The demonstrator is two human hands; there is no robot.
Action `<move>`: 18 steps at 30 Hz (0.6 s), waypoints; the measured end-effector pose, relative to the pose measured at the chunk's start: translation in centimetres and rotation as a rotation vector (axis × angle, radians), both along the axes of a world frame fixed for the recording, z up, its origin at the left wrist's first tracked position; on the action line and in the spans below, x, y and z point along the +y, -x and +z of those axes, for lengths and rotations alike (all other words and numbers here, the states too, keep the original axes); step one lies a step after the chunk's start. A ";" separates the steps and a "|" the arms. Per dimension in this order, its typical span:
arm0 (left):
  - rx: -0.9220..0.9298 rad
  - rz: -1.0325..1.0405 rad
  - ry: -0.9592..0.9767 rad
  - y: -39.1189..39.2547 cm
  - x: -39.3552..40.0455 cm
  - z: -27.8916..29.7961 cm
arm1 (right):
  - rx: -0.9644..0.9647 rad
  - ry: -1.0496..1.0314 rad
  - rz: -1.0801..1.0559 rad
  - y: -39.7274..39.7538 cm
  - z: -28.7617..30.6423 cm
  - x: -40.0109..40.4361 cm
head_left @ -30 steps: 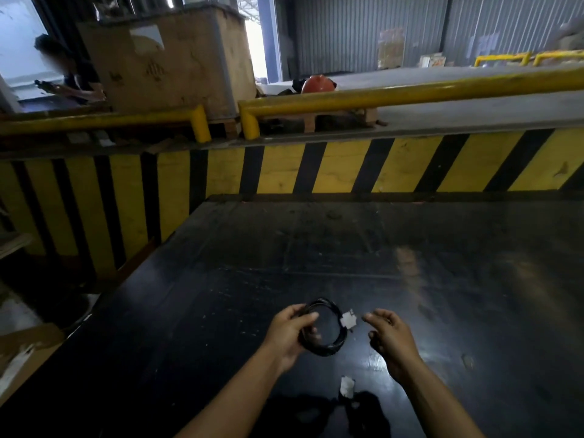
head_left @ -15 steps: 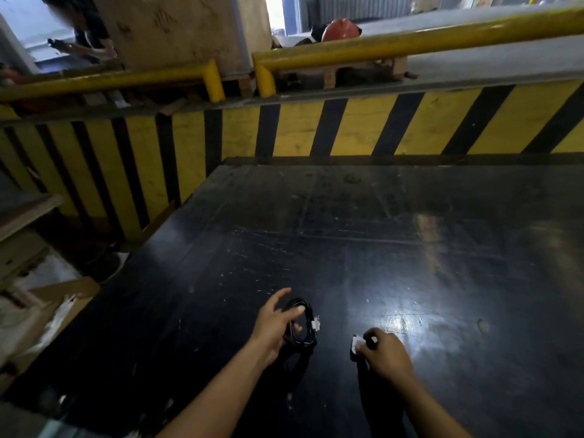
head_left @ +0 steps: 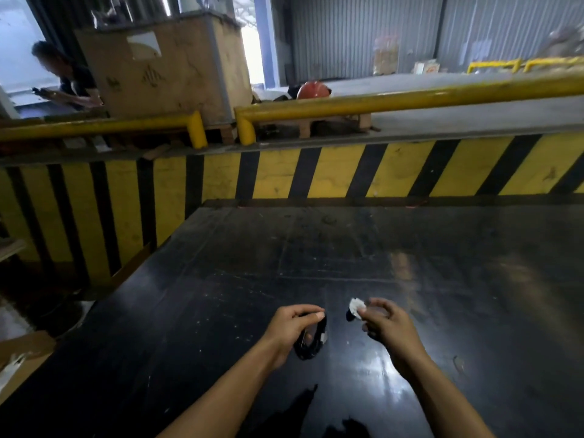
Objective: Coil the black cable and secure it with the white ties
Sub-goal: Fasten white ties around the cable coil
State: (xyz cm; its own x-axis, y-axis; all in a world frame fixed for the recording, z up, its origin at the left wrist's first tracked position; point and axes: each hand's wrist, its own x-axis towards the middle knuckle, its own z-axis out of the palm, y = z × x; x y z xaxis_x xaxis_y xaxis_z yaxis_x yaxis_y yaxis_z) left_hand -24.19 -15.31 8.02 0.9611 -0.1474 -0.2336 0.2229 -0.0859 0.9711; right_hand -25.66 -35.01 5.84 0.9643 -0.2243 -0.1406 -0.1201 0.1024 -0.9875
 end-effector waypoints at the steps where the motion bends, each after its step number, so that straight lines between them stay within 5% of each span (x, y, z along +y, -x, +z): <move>1: -0.021 -0.056 0.007 -0.3 -0.8 1.1 | -0.059 0.023 -0.011 -0.2 1.8 -0.3; 8: -0.190 -0.272 0.087 -1.8 -5.2 7.4 | -0.453 0.362 -0.094 0.5 9.7 -1.7; 18: -0.350 -0.412 0.006 -2.7 -6.6 12.6 | -0.516 0.814 0.002 1.2 13.6 -4.7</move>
State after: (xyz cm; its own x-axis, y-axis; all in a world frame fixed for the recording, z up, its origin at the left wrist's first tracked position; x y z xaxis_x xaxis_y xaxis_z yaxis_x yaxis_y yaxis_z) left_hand -21.49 -21.94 20.58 0.8438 -0.5286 0.0923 -0.1650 -0.0920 0.9820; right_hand -26.84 -39.74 19.49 0.8645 -0.0640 0.4986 0.3493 -0.6367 -0.6874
